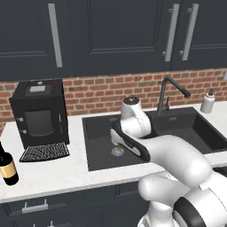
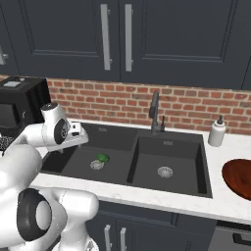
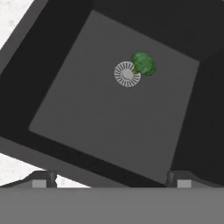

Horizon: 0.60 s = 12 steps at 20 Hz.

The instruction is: Pick the broccoli from the sink and place it in the bowl. Then pick the bowl and place it in the microwave. Then close the microwave door and press the start button.

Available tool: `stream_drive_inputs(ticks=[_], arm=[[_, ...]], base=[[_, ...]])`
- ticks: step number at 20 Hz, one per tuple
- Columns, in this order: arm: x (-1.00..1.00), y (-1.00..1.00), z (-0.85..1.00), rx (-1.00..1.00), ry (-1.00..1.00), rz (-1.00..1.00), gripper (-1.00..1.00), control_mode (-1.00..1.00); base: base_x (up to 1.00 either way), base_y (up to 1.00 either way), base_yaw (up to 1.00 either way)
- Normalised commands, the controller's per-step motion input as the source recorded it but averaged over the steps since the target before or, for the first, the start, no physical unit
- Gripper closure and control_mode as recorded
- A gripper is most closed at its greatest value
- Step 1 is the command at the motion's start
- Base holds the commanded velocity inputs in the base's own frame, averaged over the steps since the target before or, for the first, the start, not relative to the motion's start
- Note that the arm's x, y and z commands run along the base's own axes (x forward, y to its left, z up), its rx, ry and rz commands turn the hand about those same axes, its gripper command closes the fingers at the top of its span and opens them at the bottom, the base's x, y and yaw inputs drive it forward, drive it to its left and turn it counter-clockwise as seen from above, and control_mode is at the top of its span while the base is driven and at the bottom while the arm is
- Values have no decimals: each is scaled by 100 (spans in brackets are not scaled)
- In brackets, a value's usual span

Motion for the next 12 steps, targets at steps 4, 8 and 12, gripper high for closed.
stream_drive_inputs(ticks=[4,8,12], arm=[[36,0,-38,0,-1,0,-100,-100],[30,-6,-17,0,2,0,-100,-100],[29,-5,-15,0,2,0,-100,-100]], base=[[0,0,0],[0,0,0],[0,0,0]])
